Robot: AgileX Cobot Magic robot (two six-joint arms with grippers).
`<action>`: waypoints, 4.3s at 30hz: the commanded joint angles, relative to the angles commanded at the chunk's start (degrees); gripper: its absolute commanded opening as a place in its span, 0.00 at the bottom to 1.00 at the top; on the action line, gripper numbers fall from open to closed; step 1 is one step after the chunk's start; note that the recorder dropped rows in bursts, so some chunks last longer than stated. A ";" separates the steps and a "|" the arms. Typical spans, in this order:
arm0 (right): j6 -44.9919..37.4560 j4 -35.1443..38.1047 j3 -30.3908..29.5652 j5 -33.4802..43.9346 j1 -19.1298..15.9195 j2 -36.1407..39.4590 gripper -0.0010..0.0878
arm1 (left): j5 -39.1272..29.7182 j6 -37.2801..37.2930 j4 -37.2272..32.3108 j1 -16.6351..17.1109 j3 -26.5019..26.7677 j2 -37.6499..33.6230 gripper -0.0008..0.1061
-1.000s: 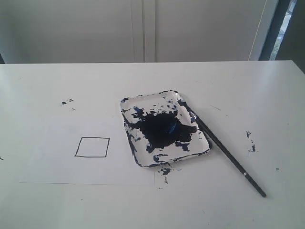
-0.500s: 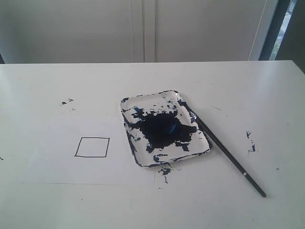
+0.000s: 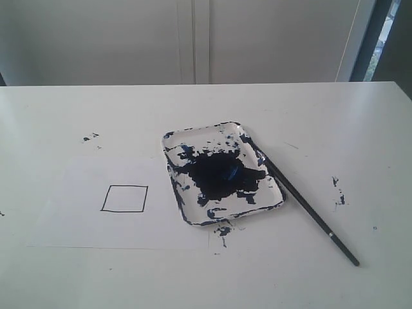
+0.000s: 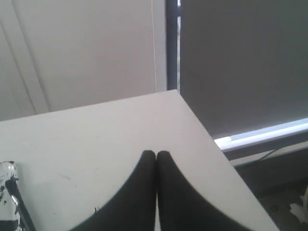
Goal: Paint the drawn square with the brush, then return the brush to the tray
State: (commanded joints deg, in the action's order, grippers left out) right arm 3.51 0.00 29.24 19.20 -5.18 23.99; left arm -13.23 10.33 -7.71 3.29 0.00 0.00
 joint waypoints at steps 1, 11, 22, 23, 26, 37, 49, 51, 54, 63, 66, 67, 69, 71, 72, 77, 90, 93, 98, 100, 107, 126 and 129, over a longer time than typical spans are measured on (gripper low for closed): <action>0.00 0.00 0.34 0.00 0.00 0.12 0.01 | 0.00 0.00 0.00 0.00 0.00 0.00 0.01; 0.00 0.00 1.04 -1.63 0.00 1.44 0.01 | 0.00 0.00 0.00 0.00 0.00 0.00 0.01; 0.00 0.00 1.04 -1.51 0.00 1.44 0.01 | 0.00 0.00 0.00 0.00 0.00 0.00 0.01; 0.00 0.00 1.04 -1.51 0.00 1.44 0.01 | 0.00 0.00 0.00 0.00 0.00 0.00 0.01; 0.34 0.00 1.04 -1.72 0.00 1.44 0.01 | 0.00 0.00 0.00 0.00 0.00 0.00 0.01; -9.77 37.13 2.21 8.17 0.00 3.39 0.01 | 0.00 0.00 0.00 0.00 0.00 0.00 0.01; -40.71 59.63 11.25 24.53 0.00 21.03 0.01 | 0.00 0.00 0.00 0.00 0.00 0.00 0.01; -41.59 59.52 11.47 25.74 0.00 23.68 0.01 | 0.00 0.00 0.00 0.00 0.00 0.00 0.01; -42.37 58.31 11.47 27.10 0.00 27.38 0.01 | 0.00 0.00 0.00 0.00 0.00 0.00 0.01; -42.07 49.91 11.47 24.97 4.58 37.77 0.01 | 0.00 0.00 0.00 0.00 0.00 0.00 0.01; -38.49 44.35 11.47 20.53 7.63 40.12 0.01 | 0.00 0.00 0.00 0.00 0.00 0.00 0.01; -36.67 42.06 11.53 19.09 8.46 40.76 0.01 | 0.00 0.00 0.00 0.00 0.00 0.00 0.01; -30.44 34.85 12.51 16.20 10.35 41.87 0.01 | 0.00 0.00 0.00 0.00 0.00 0.00 0.01; -23.10 26.41 14.13 15.31 11.90 42.68 0.01 | 0.00 0.00 0.00 0.00 0.00 0.00 0.01; -19.56 22.04 15.28 15.31 12.51 43.13 0.01 | 0.00 0.00 0.00 0.00 0.00 0.00 0.01; -5.93 3.68 21.06 18.60 14.90 45.53 0.01 | 0.00 0.00 0.00 0.00 0.00 0.00 0.01; -3.51 -2.62 33.54 43.23 26.59 58.65 0.01 | 0.00 0.00 0.00 0.00 0.00 0.00 0.01; -3.51 -2.76 35.03 43.65 29.31 61.93 0.01 | 0.00 0.00 0.00 0.00 0.00 0.00 0.01; -3.51 -3.62 35.51 37.78 31.55 66.04 0.01 | 0.00 0.00 0.00 0.00 0.00 0.00 0.01; -3.51 -3.75 35.40 34.73 31.55 67.07 0.01 | 0.00 0.00 0.00 0.00 0.00 0.00 0.01; -3.81 -8.80 35.29 28.42 31.58 68.32 0.17 | 0.00 0.00 0.00 0.00 0.00 0.00 0.01; -6.49 -4.89 35.29 28.95 31.58 73.13 0.72 | 0.00 0.00 0.00 0.00 0.00 0.00 0.01; -8.03 -4.89 35.29 28.06 31.58 75.30 0.72 | 0.00 0.00 0.00 0.00 0.00 0.00 0.01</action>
State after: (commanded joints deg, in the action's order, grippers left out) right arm -4.52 -4.89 64.54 47.27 26.40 99.29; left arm -13.23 10.33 -7.71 3.29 0.00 0.00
